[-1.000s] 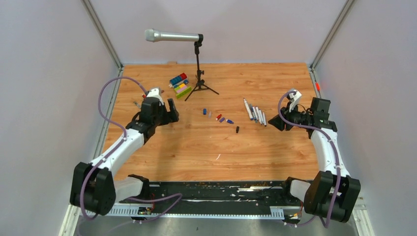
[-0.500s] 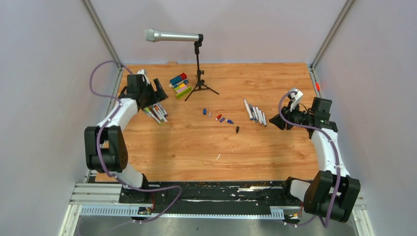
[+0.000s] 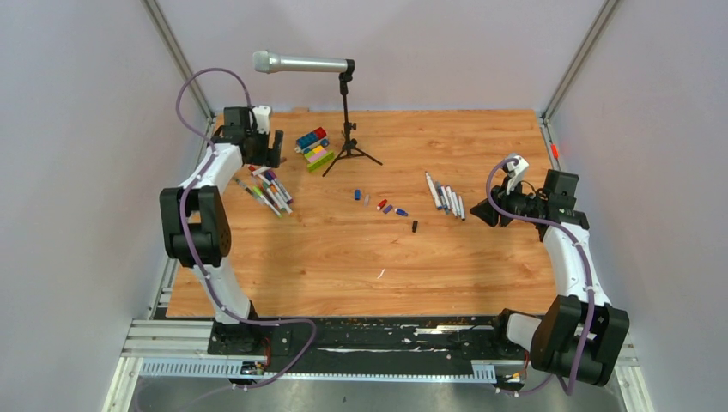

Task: Open the pen caps
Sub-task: Pick up the pen from the center of the board.

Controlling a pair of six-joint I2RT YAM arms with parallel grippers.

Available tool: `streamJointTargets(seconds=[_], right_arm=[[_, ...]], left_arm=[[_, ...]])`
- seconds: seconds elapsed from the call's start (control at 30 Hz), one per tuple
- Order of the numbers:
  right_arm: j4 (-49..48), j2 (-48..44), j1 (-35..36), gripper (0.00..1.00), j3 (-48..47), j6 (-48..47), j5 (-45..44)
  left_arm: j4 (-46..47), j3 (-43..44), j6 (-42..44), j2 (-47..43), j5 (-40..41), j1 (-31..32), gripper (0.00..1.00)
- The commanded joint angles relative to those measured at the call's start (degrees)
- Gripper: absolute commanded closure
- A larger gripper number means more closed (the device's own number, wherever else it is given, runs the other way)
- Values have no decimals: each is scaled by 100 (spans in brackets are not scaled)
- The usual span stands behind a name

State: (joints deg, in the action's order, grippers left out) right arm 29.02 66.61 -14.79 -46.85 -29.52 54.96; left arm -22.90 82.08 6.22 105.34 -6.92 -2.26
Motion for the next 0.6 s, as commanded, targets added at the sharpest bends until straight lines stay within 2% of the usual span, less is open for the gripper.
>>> streamJointTargets(seconds=[0.0, 0.1, 0.57], right_arm=[[-212, 14, -24, 65, -52, -41, 106], [-212, 17, -22, 65, -52, -44, 96], [-177, 93, -18, 65, -96, -63, 81]], left_arm=[[108, 629, 1040, 544, 165, -11, 12], [-459, 1217, 1486, 1080, 136, -11, 23], [-872, 2069, 1714, 2045, 75, -14, 48]])
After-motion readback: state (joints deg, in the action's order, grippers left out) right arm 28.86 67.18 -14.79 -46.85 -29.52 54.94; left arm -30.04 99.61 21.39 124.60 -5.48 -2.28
